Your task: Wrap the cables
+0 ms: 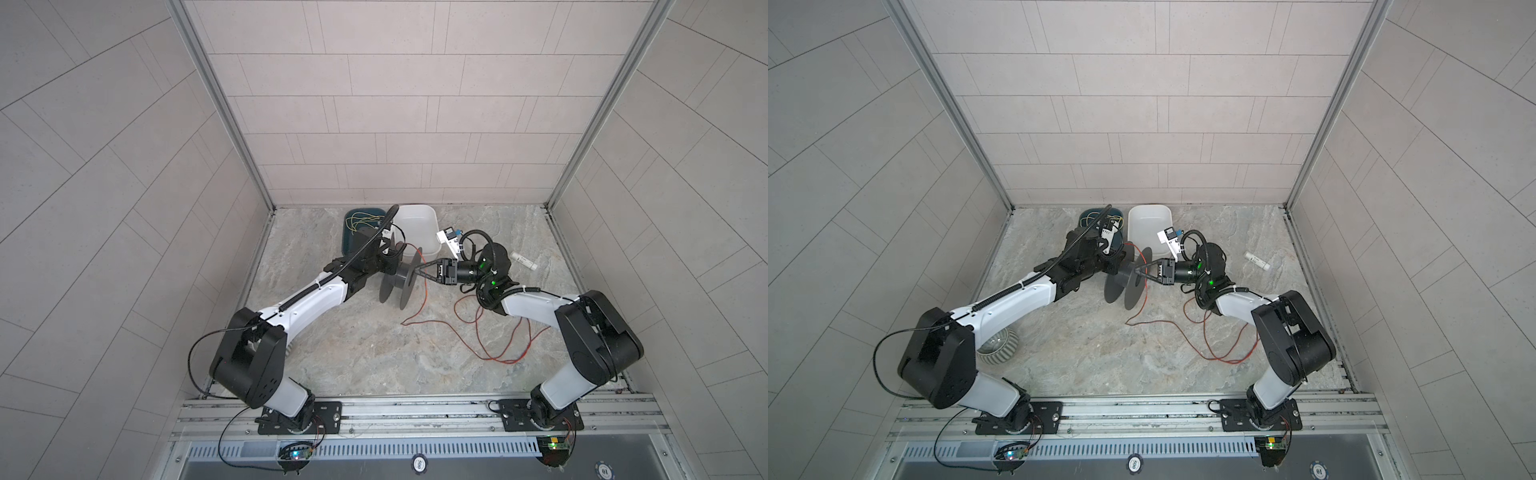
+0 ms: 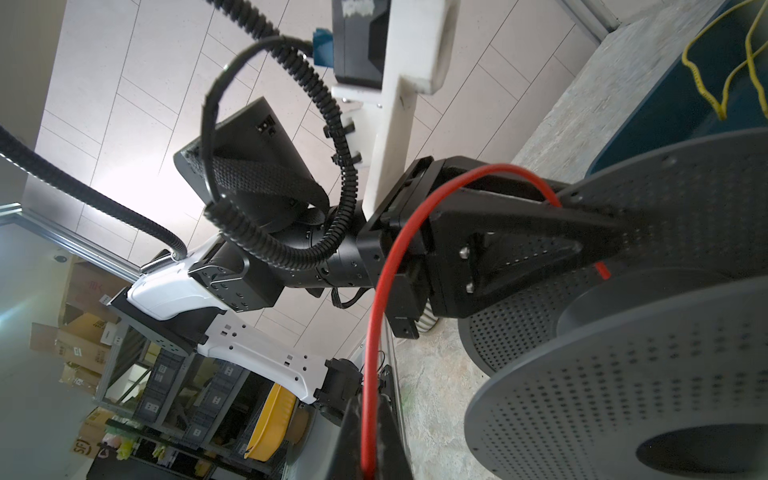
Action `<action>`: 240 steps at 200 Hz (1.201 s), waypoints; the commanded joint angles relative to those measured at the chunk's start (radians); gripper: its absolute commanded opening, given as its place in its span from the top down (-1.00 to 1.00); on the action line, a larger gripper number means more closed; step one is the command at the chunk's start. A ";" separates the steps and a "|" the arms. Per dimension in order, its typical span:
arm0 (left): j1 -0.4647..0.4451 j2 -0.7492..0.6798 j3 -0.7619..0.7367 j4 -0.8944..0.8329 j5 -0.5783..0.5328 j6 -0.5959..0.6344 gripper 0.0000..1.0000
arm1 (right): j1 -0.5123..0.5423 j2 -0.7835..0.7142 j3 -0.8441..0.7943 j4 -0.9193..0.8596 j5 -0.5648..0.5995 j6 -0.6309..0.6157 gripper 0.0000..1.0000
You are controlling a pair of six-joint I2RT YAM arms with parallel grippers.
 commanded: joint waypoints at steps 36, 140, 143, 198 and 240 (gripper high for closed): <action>-0.003 0.003 -0.001 0.022 -0.015 0.001 0.78 | 0.005 -0.049 0.018 -0.165 0.002 -0.122 1.00; -0.031 -0.128 0.194 -0.304 -0.111 0.063 1.00 | -0.028 -0.238 0.177 -0.882 0.162 -0.587 -0.20; -0.031 -0.130 0.206 -0.322 -0.111 0.066 1.00 | -0.028 -0.246 0.183 -0.903 0.176 -0.601 -0.23; -0.027 -0.110 0.437 -0.564 -0.149 0.063 1.00 | -0.022 -0.443 0.131 -1.018 0.467 -0.750 -0.98; -0.007 -0.043 0.606 -0.699 -0.119 0.035 1.00 | 0.004 -0.610 0.014 -0.991 0.705 -0.794 -0.98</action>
